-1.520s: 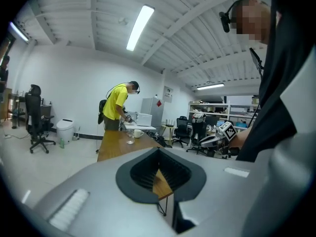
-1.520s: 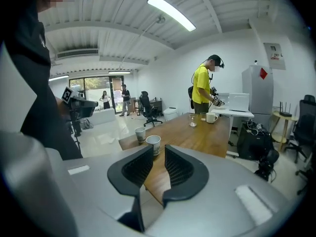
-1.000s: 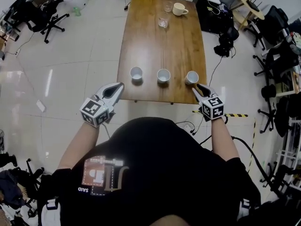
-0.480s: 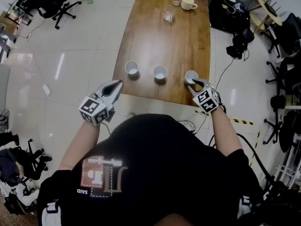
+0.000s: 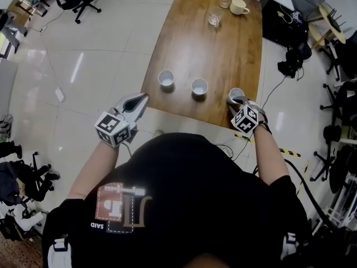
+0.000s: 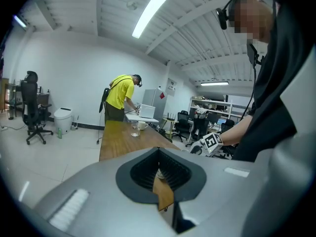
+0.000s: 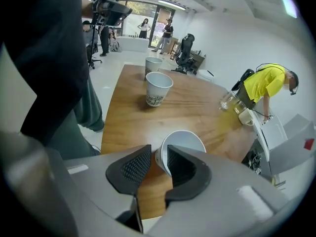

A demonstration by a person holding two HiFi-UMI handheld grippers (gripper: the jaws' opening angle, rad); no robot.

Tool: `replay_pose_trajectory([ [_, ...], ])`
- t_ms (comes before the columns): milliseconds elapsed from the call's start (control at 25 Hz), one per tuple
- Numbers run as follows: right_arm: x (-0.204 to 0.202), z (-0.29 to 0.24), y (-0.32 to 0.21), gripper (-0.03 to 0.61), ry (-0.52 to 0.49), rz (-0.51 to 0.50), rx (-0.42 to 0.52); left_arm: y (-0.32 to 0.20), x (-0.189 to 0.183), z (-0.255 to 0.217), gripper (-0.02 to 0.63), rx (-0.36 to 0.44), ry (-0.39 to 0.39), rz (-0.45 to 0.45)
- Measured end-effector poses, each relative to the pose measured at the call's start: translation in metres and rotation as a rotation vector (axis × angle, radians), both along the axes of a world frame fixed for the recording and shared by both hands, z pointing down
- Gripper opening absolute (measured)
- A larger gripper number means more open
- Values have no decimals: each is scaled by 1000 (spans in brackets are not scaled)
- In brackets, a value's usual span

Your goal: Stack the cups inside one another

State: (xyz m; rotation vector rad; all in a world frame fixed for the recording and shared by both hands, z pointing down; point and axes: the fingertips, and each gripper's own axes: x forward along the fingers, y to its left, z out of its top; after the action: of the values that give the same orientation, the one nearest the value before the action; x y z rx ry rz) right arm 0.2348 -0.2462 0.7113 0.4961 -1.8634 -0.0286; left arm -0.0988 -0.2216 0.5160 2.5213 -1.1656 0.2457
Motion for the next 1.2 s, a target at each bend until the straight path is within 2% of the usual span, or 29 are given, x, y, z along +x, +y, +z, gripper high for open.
replay_pose_trajectory([
  [280,0,0,-4,31,24,-4,16,-2,-5,1,2,4,-5,8],
  [600,-10,-30,-6,31,-30,-1,22,-8,-10,-1,2,19,15,-5],
  [960,-54,-106,-20,31,-115,-68,72,-6,-12,-5,2,42,42,-21],
  [1200,-86,-134,-27,31,-141,-115,72,-4,-24,-11,2,51,51,-59],
])
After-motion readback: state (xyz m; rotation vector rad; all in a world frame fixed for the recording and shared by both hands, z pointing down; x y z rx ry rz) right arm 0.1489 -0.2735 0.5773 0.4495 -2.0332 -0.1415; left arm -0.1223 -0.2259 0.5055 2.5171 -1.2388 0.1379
